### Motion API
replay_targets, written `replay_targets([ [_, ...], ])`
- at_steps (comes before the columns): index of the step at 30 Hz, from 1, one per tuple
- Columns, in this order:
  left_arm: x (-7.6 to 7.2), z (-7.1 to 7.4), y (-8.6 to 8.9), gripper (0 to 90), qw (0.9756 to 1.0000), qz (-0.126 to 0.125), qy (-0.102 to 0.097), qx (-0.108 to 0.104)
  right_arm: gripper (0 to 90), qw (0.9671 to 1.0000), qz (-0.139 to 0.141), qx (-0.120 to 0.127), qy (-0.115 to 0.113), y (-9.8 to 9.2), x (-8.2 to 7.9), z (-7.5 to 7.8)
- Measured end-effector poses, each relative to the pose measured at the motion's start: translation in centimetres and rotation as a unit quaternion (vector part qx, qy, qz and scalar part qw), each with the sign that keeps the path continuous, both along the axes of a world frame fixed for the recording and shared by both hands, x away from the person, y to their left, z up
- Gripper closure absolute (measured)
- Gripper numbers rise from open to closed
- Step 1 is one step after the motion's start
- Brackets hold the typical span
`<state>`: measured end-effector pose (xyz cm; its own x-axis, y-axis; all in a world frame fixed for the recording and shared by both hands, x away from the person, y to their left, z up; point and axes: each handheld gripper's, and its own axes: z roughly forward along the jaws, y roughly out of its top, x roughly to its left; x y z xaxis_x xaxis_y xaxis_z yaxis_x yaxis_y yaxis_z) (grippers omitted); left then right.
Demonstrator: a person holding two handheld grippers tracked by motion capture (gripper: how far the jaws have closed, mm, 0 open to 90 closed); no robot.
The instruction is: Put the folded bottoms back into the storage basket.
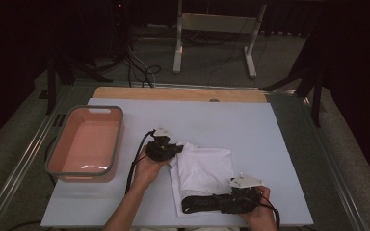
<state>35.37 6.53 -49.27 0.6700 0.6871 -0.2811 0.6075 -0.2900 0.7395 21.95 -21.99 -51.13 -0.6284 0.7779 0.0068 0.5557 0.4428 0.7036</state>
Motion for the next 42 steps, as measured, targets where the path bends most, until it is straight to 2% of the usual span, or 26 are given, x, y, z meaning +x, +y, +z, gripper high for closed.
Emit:
replay_targets([
  [3, -0.1, 0.1, 0.0, 83.7, 1.0, -0.003, -0.002, 0.001, 13.5, 0.9999, -0.004, -0.009, 0.005, -0.1, -0.1, -0.2],
  [6, -0.2, 0.1, 0.0, 83.5, 1.0, -0.002, -0.003, -0.002, 13.0, 0.9995, -0.018, -0.018, 0.021, -0.4, -0.2, -0.4],
  [10, -0.3, 0.2, 0.0, 83.9, 0.9999, 0.004, -0.012, 0.006, 11.8, 0.9989, -0.027, -0.016, 0.035, -0.7, -0.2, -0.5],
  [18, -0.1, 0.6, 0.5, 84.4, 0.9995, 0.025, -0.017, 0.007, 11.0, 0.9986, -0.034, -0.024, 0.033, -0.6, 0.3, -0.5],
  [25, 0.2, 1.7, 1.2, 84.5, 0.9983, 0.047, -0.033, 0.008, 11.0, 0.9986, -0.036, -0.025, 0.029, -0.4, 1.6, -0.6],
  [28, 0.2, 2.1, 1.3, 84.4, 0.9979, 0.053, -0.035, 0.008, 11.3, 0.9976, -0.051, -0.023, 0.041, -0.4, 2.3, -0.6],
  [30, 0.0, 2.1, 1.1, 84.3, 0.9981, 0.047, -0.036, 0.015, 15.1, 0.9965, -0.057, -0.01, 0.061, -0.6, 2.4, -0.6],
  [31, 0.0, 2.1, 1.1, 84.1, 0.9981, 0.047, -0.036, 0.015, 15.1, 0.9965, -0.057, -0.01, 0.061, -0.6, 2.4, -0.6],
  [32, -0.3, 2.0, 0.9, 84.0, 0.9983, 0.04, -0.037, 0.021, 17.1, 0.9946, -0.067, 0.004, 0.079, -0.7, 2.1, -0.7],
  [36, -0.4, 1.9, 0.9, 83.9, 0.9985, 0.038, -0.035, 0.02, 20.8, 0.9943, -0.068, -0.001, 0.081, -0.5, 1.4, -0.6],
  [40, -0.5, 1.7, 0.8, 83.7, 0.9987, 0.035, -0.032, 0.018, 32.5, 0.9928, -0.063, 0.004, 0.102, -0.2, 1.0, -0.2],
  [41, -0.5, 1.6, 0.7, 83.7, 0.9988, 0.035, -0.031, 0.018, 32.5, 0.9928, -0.063, 0.004, 0.102, -0.2, 1.0, -0.2],
  [42, -0.5, 1.5, 0.7, 83.7, 0.9989, 0.033, -0.029, 0.018, 38.3, 0.9917, -0.065, 0.011, 0.11, -0.2, 1.1, -0.1],
])
